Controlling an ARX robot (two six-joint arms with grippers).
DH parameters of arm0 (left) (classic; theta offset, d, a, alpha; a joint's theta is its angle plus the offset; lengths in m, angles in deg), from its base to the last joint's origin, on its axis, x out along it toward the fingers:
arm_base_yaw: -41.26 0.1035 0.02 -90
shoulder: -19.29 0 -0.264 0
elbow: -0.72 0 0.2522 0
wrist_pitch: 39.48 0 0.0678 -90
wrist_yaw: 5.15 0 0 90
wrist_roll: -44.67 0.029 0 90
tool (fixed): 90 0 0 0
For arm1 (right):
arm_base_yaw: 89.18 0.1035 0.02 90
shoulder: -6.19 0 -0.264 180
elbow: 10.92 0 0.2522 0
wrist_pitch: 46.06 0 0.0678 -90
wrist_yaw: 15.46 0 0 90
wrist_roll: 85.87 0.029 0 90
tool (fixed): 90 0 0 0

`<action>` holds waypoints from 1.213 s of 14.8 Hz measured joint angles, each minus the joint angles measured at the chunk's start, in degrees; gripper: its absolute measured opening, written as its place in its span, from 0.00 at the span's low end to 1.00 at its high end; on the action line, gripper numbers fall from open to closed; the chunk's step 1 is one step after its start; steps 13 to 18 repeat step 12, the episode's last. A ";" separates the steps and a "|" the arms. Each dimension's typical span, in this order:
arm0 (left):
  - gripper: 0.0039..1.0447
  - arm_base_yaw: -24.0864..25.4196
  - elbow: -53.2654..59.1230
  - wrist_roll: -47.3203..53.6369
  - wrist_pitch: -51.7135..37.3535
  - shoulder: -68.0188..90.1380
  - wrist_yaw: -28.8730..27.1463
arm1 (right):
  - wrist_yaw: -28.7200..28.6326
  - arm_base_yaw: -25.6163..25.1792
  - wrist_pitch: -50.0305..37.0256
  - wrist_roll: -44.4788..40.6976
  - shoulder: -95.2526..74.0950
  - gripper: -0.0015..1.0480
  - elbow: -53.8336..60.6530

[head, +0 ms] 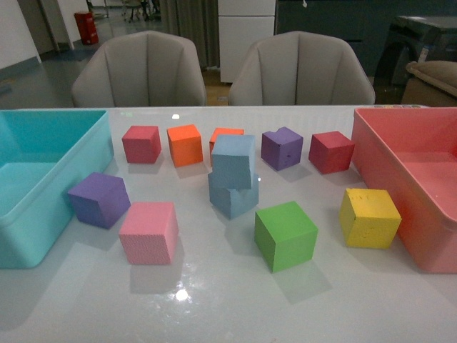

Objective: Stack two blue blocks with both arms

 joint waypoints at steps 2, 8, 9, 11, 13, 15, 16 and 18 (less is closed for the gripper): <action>0.85 0.00 0.00 0.00 0.00 0.00 0.00 | 0.00 0.00 0.00 0.00 0.00 0.94 0.00; 0.94 0.00 0.00 0.04 0.00 0.00 0.00 | 0.00 0.00 0.00 0.00 0.00 0.94 0.00; 0.94 0.00 0.00 0.04 0.00 0.00 0.00 | 0.00 0.00 0.00 0.00 0.00 0.94 0.00; 0.94 0.00 0.00 0.04 0.00 0.00 0.00 | 0.00 0.00 0.00 0.00 0.00 0.94 0.00; 0.94 0.00 0.00 0.04 0.00 0.00 0.00 | 0.00 0.00 0.00 0.00 0.00 0.94 0.00; 0.94 0.00 0.00 0.04 0.00 0.00 0.00 | 0.00 0.00 0.00 0.00 0.00 0.94 0.00; 0.94 0.00 0.00 0.04 0.00 0.00 0.00 | 0.00 0.00 0.00 0.00 0.00 0.94 0.00; 0.94 0.00 0.00 0.04 0.00 0.00 0.00 | 0.00 0.00 0.00 0.00 0.00 0.94 0.00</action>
